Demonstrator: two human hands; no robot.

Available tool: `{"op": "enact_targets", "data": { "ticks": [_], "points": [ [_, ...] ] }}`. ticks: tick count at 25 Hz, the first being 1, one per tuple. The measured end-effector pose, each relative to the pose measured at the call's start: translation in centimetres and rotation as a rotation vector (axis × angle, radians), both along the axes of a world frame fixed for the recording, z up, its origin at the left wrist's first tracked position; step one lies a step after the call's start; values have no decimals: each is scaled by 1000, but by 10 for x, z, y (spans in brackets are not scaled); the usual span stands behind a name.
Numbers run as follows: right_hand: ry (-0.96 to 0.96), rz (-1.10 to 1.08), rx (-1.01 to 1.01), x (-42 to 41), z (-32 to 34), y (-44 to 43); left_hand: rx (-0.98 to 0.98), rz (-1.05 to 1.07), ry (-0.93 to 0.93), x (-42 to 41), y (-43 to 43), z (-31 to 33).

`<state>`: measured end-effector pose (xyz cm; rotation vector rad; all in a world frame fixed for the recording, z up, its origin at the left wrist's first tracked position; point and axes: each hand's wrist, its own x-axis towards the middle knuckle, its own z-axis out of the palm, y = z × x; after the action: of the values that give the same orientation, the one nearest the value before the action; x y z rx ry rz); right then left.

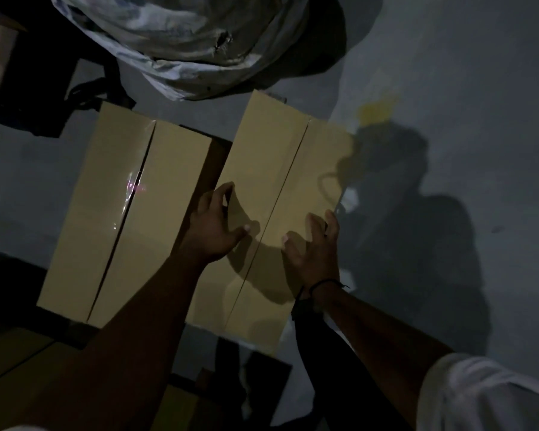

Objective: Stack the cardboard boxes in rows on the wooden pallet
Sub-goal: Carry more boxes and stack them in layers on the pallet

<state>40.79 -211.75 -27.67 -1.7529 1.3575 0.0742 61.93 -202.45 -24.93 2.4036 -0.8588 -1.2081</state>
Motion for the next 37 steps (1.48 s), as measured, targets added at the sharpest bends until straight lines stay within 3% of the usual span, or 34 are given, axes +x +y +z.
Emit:
{"op": "enact_targets", "data": {
  "ticks": [4,10,16,22,28,37],
  "points": [
    [-56,-10,-178,-19,62,-1,-81,5,0,-20,-1,66],
    [-6,-6,-265,-12,249,-24,-133,145,-157,-68,-4,273],
    [-305,247,-502,-24,417,-29,-169,365,-479,-129,41,460],
    [-536,641,-688,-61,569,32,-168,780,-723,-250,136,596],
    [-743,1137,-693,-100,662,145,-68,1234,-847,-397,245,666],
    [-912,1707,-400,-141,687,321,204,1777,-860,-524,350,687]
  ]
}}
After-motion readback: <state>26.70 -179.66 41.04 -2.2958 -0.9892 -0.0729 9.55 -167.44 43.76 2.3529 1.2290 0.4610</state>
